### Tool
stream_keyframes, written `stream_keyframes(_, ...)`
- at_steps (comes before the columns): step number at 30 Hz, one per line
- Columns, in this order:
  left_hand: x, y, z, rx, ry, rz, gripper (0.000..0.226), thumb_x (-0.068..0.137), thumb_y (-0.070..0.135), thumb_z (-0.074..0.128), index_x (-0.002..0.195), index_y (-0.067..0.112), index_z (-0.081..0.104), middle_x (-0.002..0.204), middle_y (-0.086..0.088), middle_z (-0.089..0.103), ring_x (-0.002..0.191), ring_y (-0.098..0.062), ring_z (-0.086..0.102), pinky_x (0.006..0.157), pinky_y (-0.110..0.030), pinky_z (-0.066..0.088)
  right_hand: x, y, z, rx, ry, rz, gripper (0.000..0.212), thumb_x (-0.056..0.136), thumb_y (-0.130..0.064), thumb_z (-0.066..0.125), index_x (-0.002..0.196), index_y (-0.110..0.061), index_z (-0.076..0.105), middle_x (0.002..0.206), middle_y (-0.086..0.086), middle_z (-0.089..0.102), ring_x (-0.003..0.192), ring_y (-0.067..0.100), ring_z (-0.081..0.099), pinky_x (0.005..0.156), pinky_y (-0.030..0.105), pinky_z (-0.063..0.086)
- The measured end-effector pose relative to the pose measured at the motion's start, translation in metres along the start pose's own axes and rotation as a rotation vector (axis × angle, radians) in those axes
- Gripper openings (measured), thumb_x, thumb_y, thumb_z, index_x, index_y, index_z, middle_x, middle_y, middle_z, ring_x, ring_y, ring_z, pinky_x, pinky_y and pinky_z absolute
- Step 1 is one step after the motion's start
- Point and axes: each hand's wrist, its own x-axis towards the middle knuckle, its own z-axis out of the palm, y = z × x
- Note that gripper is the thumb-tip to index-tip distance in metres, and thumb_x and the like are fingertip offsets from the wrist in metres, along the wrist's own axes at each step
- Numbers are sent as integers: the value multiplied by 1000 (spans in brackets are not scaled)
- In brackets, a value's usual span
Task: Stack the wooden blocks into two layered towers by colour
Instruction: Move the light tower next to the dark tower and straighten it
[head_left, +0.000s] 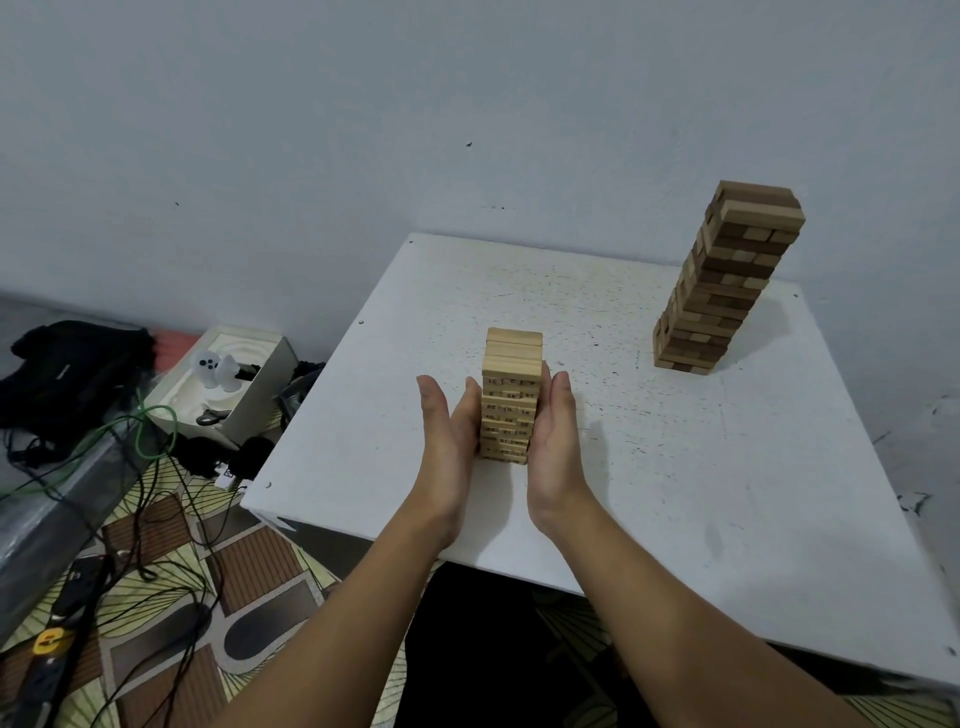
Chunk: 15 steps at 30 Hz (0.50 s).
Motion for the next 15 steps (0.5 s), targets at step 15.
stream_keyframes(15, 6, 2, -8, 24, 80, -75, 114, 74, 102, 3, 161, 35, 34, 155, 12, 51, 148, -13, 41, 128, -49, 16, -8, -11, 0, -15, -35, 58, 65, 112, -45, 8, 107, -36, 73, 102, -21, 77, 101, -6, 69, 80, 13, 53)
